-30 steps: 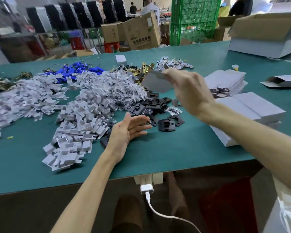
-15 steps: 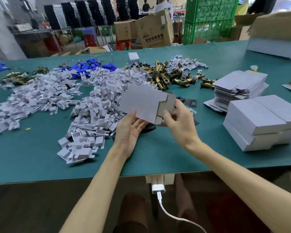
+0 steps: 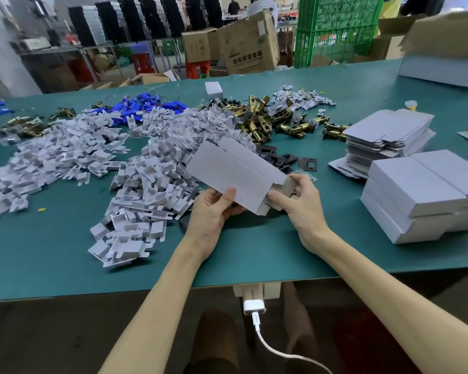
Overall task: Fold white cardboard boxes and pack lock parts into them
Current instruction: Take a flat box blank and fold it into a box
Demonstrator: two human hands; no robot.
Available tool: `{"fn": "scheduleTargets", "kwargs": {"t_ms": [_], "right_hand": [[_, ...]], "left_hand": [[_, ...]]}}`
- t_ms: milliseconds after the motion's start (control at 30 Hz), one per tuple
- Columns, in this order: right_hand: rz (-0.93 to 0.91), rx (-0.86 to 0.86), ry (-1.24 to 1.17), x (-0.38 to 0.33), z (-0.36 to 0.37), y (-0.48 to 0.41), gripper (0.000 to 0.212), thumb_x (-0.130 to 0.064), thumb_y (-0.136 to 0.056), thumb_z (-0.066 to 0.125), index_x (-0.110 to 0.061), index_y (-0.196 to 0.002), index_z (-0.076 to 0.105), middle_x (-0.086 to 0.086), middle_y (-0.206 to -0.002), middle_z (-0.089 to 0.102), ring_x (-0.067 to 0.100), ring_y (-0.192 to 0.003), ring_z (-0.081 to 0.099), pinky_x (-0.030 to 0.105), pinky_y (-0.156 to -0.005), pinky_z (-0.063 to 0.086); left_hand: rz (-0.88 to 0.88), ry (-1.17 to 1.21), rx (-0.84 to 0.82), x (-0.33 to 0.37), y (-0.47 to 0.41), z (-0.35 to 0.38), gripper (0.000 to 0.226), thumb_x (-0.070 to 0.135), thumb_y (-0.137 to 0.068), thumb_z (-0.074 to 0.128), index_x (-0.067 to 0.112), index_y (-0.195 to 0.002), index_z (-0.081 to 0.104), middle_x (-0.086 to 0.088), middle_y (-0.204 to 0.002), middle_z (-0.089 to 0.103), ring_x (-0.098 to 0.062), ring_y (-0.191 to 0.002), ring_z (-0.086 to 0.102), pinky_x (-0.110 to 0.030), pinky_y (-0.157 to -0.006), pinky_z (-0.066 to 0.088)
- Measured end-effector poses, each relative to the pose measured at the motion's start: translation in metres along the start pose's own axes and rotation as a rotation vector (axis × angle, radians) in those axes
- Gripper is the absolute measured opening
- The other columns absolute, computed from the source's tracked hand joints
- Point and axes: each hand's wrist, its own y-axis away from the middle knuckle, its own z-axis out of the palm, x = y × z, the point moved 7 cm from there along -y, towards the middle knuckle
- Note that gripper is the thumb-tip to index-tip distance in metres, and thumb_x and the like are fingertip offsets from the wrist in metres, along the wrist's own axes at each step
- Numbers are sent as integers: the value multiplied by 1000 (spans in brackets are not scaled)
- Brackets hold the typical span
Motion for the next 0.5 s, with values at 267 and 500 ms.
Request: {"fn": "scheduleTargets", "kwargs": {"t_ms": [267,500], "right_hand": [[20,-40,-72,4,0,0,36,-14,-86,82,-18,-108,54,11,-103,73,19,-74,70,27,-53,54],[120,-192,-91,2,12,7,64,-34,-68,88,-3,-110,52,5,-75,74,14,-49,64,20,-36,39]], "left_hand": [[1,16,-19,0,2,1,22,32,-95,68,21,-111,77,-13,-123,74,-30,-112,72,-45,-94,61],[-50,155,-37,11,5,6,109,53,-57,96,1,-143,55,-20,-142,63,-38,-131,61,-52,-112,49]]}}
